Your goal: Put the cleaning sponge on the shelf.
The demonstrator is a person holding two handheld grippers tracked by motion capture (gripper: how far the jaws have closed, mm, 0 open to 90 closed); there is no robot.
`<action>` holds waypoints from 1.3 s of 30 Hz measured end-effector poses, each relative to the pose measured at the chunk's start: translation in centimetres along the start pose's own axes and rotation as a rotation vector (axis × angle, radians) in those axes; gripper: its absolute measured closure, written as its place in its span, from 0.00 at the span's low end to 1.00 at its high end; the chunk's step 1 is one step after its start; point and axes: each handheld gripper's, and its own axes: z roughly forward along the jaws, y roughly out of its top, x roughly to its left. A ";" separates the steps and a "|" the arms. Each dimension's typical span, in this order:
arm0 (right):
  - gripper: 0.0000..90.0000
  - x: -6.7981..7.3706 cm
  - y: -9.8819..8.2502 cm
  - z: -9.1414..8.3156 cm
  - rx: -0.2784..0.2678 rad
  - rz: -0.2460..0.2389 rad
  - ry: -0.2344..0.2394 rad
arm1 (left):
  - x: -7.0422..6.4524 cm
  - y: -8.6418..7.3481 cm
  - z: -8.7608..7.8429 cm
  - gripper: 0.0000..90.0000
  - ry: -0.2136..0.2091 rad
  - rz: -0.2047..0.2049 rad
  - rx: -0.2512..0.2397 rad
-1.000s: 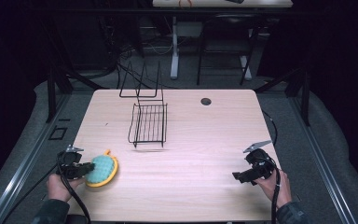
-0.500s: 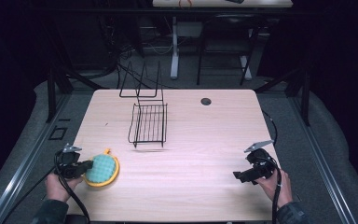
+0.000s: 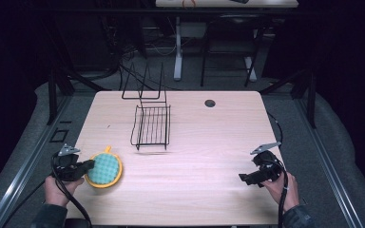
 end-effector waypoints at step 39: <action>0.06 -0.3 0.1 0.2 0.007 -0.003 -0.019 | -0.9 3.7 -3.0 0.97 -0.082 0.008 -0.168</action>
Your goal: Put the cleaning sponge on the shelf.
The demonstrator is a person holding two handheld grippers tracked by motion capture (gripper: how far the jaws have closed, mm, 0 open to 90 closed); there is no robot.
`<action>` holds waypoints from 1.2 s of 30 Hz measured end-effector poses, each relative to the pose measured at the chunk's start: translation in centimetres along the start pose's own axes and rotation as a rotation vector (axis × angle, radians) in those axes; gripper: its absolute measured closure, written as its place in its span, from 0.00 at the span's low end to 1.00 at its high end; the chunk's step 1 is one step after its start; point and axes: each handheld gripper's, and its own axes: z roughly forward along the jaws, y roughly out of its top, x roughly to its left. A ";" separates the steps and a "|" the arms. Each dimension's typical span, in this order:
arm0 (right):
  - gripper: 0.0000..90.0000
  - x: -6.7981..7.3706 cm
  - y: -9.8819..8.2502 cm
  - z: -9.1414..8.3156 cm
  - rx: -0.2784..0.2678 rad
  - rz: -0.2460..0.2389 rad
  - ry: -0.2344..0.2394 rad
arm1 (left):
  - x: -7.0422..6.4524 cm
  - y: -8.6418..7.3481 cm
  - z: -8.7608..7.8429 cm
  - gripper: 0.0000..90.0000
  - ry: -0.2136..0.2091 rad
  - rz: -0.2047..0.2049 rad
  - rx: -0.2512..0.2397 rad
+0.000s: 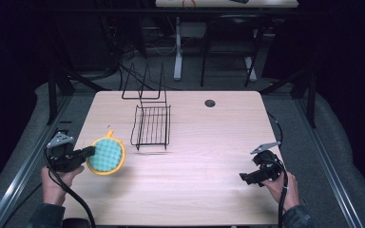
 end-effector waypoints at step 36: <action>0.08 -0.1 0.0 -0.2 0.000 0.001 -0.003 | -1.3 4.0 1.9 0.97 -0.035 0.049 -0.090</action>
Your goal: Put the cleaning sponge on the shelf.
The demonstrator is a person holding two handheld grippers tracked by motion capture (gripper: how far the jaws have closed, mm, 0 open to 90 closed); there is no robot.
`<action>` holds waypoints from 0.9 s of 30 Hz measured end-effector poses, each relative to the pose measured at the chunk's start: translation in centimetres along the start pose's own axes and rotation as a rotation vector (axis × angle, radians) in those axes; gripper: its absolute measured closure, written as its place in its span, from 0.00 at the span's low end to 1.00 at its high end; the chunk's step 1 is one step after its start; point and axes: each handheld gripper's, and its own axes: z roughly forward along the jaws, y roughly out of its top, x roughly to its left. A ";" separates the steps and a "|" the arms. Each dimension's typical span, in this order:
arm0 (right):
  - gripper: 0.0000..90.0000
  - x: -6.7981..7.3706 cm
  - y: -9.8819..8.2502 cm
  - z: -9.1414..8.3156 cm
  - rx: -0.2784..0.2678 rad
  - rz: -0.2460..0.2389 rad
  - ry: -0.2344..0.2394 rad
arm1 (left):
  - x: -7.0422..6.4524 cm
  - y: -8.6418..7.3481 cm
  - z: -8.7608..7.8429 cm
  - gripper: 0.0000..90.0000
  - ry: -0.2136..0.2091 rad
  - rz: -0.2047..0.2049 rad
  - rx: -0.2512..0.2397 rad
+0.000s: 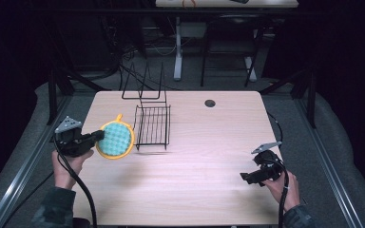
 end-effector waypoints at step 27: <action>0.08 -0.1 0.0 0.0 0.003 -0.001 0.002 | -0.6 1.9 2.7 0.97 -0.024 -0.004 -0.035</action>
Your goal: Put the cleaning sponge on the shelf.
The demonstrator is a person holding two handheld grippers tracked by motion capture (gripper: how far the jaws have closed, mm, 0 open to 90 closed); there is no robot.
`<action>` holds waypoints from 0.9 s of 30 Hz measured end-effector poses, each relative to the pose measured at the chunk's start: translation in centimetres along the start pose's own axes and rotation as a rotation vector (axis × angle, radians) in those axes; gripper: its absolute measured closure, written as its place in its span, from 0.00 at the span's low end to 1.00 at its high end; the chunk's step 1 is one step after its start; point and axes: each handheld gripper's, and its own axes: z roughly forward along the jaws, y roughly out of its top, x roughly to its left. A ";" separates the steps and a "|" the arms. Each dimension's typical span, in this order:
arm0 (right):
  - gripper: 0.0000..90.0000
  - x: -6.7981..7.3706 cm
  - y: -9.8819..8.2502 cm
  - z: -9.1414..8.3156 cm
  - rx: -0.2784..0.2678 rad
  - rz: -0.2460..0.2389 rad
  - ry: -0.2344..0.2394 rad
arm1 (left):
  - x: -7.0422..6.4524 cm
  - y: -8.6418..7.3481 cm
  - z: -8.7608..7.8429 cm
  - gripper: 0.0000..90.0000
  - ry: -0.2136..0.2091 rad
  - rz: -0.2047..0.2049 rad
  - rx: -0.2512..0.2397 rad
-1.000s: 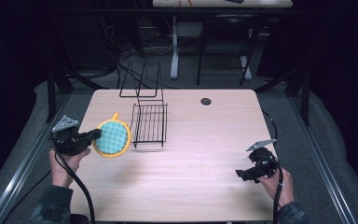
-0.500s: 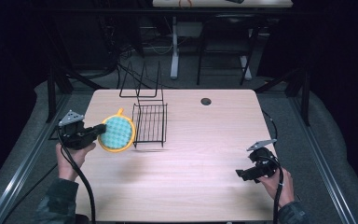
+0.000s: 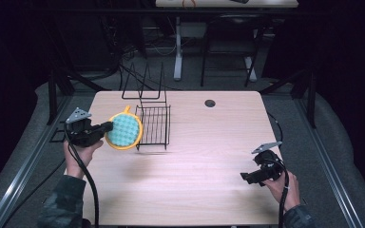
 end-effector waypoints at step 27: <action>0.08 0.0 0.0 -0.1 -0.011 -0.001 -0.001 | -1.0 0.2 3.0 0.97 0.006 -0.018 -0.041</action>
